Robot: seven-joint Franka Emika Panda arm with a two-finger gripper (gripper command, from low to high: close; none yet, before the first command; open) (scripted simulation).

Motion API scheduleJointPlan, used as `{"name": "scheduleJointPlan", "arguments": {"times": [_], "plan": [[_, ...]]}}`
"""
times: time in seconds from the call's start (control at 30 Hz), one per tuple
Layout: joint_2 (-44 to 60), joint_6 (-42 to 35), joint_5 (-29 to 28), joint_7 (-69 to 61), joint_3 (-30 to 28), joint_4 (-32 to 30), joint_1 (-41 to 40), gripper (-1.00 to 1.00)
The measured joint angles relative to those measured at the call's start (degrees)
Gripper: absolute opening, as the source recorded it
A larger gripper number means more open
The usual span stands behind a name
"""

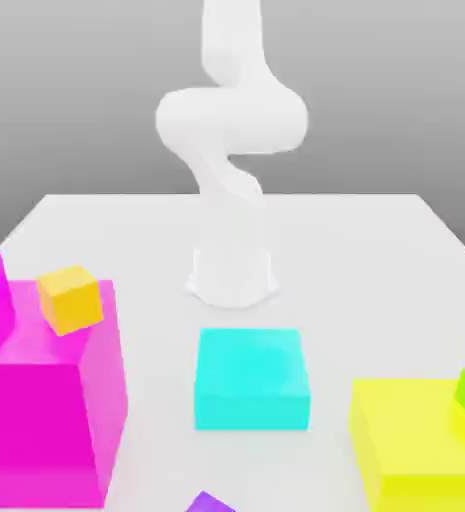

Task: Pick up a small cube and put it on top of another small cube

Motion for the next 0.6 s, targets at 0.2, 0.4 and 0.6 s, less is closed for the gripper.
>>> {"name": "scheduleJointPlan", "arguments": {"times": [0.2, 0.4, 0.6], "plan": [[12.81, 3.83, -1.98, 7.22, 2.48, 0.13, -3.16, 0.0], [25.3, 7.54, -4.19, 14.45, 4.13, 0.27, -5.45, 0.0], [37.76, 11.2, -6.03, 21.38, 4.46, 0.42, -6.6, 0.0]]}}
